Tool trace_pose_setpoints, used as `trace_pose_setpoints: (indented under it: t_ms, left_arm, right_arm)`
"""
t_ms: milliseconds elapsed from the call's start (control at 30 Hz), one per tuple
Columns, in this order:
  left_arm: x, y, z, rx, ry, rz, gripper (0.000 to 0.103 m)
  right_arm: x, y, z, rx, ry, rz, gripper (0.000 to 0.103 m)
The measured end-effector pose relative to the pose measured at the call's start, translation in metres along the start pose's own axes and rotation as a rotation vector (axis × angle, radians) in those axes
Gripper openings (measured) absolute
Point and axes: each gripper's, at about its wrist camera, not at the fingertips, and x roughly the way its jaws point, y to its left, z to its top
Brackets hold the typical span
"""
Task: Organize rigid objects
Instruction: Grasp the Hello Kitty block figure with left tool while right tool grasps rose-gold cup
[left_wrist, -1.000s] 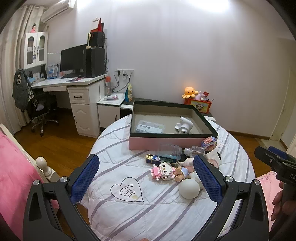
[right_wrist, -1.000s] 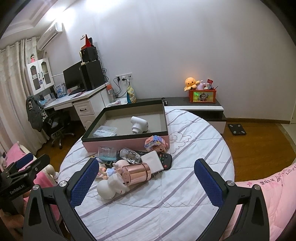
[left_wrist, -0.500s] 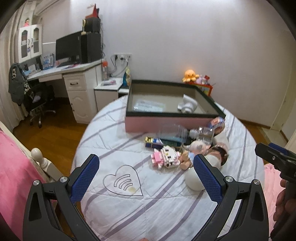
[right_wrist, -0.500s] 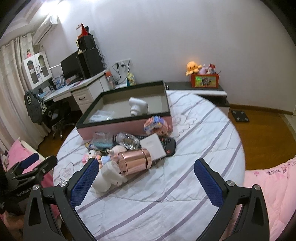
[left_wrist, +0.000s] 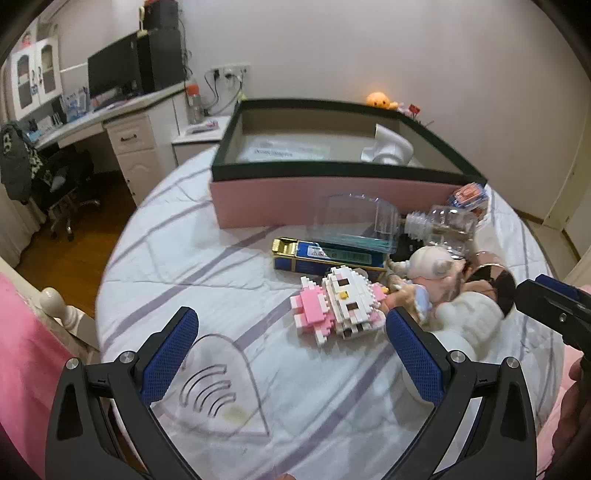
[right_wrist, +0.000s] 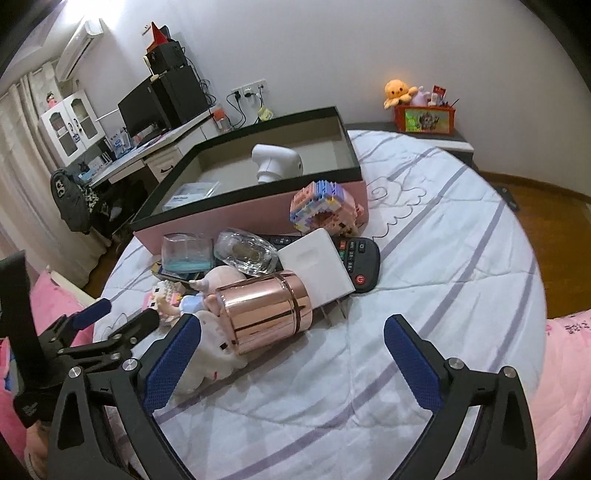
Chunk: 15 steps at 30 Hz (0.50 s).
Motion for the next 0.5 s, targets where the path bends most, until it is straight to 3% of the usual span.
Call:
trace_pose_setpoints:
  t_ms: [200, 300, 400, 467, 500]
  left_arm:
    - [0.019, -0.003, 0.006, -0.002, 0.031, -0.005, 0.103]
    - [0.022, -0.002, 0.007, -0.001, 0.037, -0.021, 0.101]
    - [0.021, -0.002, 0.007, 0.004, 0.041, -0.079, 0.083]
    - [0.019, -0.004, 0.006, 0.012, 0.041, -0.105, 0.069]
    - [0.018, -0.005, 0.006, 0.014, 0.039, -0.106, 0.067]
  right_arm:
    - [0.021, 0.001, 0.004, -0.004, 0.038, 0.036, 0.090]
    - [0.029, 0.004, 0.005, -0.007, 0.053, 0.064, 0.081]
    - [0.028, 0.007, 0.006, -0.029, 0.052, 0.058, 0.078]
    - [0.028, 0.010, 0.006, -0.040, 0.068, 0.087, 0.063]
    - [0.027, 0.013, 0.005, -0.054, 0.069, 0.086, 0.063]
